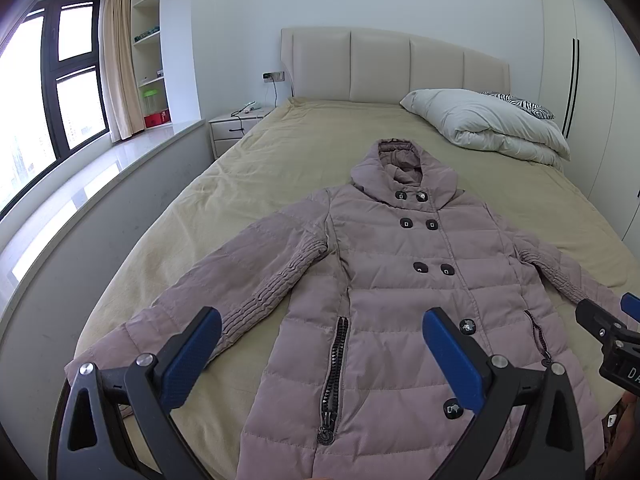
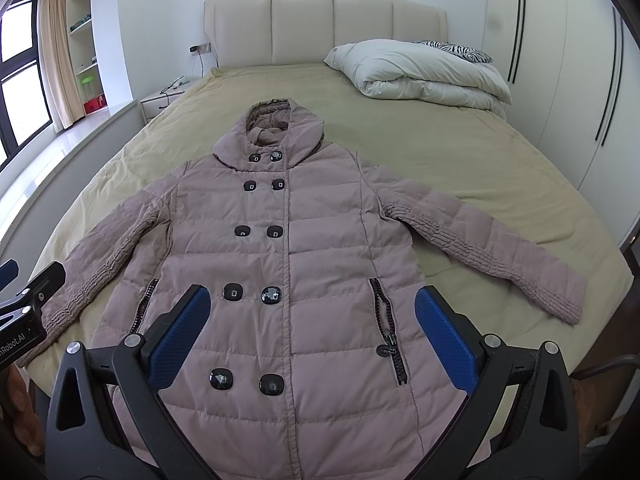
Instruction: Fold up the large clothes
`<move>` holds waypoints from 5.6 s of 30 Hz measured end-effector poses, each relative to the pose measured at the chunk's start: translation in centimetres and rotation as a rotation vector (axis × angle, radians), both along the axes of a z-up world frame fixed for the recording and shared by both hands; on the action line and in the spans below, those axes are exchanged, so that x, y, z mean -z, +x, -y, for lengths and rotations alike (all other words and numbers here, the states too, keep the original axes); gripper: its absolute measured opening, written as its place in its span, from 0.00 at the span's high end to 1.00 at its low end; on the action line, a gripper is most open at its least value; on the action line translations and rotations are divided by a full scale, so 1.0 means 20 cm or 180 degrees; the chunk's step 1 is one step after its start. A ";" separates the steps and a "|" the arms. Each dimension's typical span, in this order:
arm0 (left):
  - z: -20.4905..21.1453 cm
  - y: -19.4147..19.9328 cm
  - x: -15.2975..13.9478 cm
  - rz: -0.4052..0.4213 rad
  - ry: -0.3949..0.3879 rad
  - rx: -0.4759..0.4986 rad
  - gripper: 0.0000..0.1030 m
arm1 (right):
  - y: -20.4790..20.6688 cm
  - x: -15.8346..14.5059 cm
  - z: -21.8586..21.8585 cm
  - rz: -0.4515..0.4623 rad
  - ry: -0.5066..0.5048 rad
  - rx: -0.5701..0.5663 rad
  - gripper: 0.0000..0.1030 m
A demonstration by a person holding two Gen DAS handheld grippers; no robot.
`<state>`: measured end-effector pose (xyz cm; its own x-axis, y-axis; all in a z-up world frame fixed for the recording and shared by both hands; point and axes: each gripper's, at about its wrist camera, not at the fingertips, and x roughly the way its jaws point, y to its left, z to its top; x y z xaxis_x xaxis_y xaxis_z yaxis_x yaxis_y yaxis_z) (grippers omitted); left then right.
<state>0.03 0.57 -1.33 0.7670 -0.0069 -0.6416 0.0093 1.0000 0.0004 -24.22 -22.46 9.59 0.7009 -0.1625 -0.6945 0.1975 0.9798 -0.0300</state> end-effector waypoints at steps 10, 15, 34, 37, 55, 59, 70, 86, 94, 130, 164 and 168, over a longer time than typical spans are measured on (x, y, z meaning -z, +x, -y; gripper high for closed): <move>0.00 0.00 0.00 -0.0002 0.0003 -0.0002 0.00 | 0.01 0.02 0.00 0.0001 -0.0005 -0.0004 0.00; 0.00 0.00 0.00 -0.0006 0.0005 -0.0001 0.00 | 0.01 0.02 0.00 -0.0002 -0.0004 -0.0005 0.00; -0.01 0.00 0.01 -0.0004 0.0006 -0.0015 0.00 | 0.02 0.04 -0.04 -0.0017 -0.0004 -0.0018 0.00; -0.02 -0.01 0.02 0.0001 0.0008 -0.0027 0.00 | 0.02 0.05 -0.04 -0.0019 -0.0004 -0.0017 0.00; -0.85 -0.21 0.46 -0.0264 -0.2015 -0.0895 0.00 | 0.04 0.25 -0.10 -0.0152 0.1093 -0.0560 0.00; -1.13 -0.33 0.59 -0.0307 -0.2807 -0.1414 0.00 | 0.05 0.30 -0.19 -0.0144 0.1324 -0.0804 0.00; -1.27 -0.31 0.86 -0.0171 -0.3664 -0.2161 0.20 | 0.08 0.37 -0.20 -0.0266 0.1545 -0.0862 0.00; -1.48 -0.08 0.82 0.0038 -0.3554 -0.2794 0.83 | 0.07 0.33 -0.12 -0.0059 0.1474 -0.0798 0.09; -1.04 0.46 0.21 0.0439 -0.1346 -0.1296 0.88 | 0.09 0.38 0.13 -0.0024 0.1491 -0.0541 0.21; -0.01 0.45 0.57 0.0238 0.0151 0.0587 0.86 | 1.29 1.14 -0.09 -0.1345 0.4294 -0.0881 0.73; -0.11 1.30 0.78 -0.0433 -0.0285 -0.0203 0.80 | 1.68 0.35 1.14 0.0573 0.3451 -0.0087 0.85; -0.09 1.30 0.79 -0.0419 -0.0135 -0.0190 0.80 | 1.79 0.84 1.19 0.0033 0.3323 0.0378 0.85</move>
<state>26.01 2.31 -17.05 0.6760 0.0070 -0.7369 -0.0530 0.9978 -0.0391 11.54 -46.34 -7.13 0.7264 0.4455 -0.5233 0.2893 0.4925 0.8208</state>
